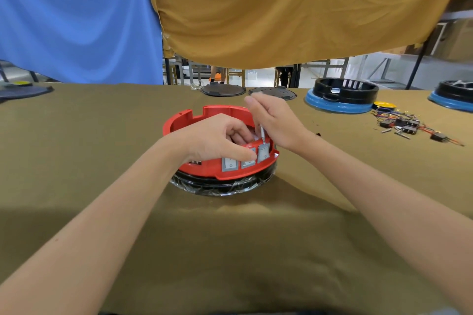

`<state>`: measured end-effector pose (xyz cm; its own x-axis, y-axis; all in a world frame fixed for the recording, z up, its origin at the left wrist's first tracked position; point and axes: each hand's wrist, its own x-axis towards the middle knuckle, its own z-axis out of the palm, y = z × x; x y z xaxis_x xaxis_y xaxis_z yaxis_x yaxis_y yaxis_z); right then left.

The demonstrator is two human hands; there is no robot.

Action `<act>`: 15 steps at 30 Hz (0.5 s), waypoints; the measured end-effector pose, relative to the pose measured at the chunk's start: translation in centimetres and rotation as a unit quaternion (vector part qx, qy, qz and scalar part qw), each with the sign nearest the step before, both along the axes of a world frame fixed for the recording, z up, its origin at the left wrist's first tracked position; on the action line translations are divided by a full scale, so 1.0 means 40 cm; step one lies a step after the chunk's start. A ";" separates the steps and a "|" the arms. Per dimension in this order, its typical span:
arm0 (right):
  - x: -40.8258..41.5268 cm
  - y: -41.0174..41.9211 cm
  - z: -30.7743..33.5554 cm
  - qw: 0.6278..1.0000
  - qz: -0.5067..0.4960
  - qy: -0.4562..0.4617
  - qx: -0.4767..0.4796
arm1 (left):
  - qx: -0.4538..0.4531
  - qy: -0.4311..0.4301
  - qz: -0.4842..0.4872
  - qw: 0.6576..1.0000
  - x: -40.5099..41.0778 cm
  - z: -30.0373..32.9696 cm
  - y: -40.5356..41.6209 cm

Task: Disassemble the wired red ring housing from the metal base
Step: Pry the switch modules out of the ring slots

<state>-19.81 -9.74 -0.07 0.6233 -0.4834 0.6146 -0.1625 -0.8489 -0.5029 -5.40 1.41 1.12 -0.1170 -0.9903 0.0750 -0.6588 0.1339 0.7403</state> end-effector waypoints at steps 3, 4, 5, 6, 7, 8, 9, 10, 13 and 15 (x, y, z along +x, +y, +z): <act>-0.004 0.014 -0.017 0.995 -0.012 -0.103 0.008 | -0.003 0.001 0.001 1.000 -0.004 0.002 0.001; -0.003 0.020 -0.016 0.993 -0.012 -0.116 -0.010 | -0.004 0.002 0.002 1.000 -0.005 0.002 0.001; -0.003 0.028 -0.012 0.992 -0.011 -0.124 -0.035 | -0.003 0.001 0.002 1.000 -0.005 0.002 0.001; -0.004 0.037 -0.006 0.990 -0.007 -0.124 -0.064 | -0.003 -0.002 0.001 1.000 -0.005 0.002 0.001; -0.006 0.046 -0.002 0.989 0.001 -0.118 -0.094 | -0.004 -0.005 0.000 1.000 -0.005 0.001 0.001; -0.010 0.053 0.000 0.987 0.006 -0.105 -0.124 | -0.005 -0.009 0.000 1.000 -0.004 0.001 0.000; -0.016 0.059 0.000 0.983 0.002 -0.092 -0.160 | -0.006 -0.013 -0.001 1.000 -0.004 0.000 0.001; -0.022 0.063 0.002 0.977 -0.009 -0.079 -0.200 | -0.007 -0.015 -0.002 1.000 -0.003 0.000 0.000; -0.034 0.067 0.009 0.963 -0.018 -0.054 -0.263 | -0.006 -0.022 -0.002 1.000 -0.003 0.001 0.001; -0.036 0.069 0.011 0.959 -0.015 -0.035 -0.280 | -0.005 -0.023 -0.003 1.000 -0.002 0.001 0.000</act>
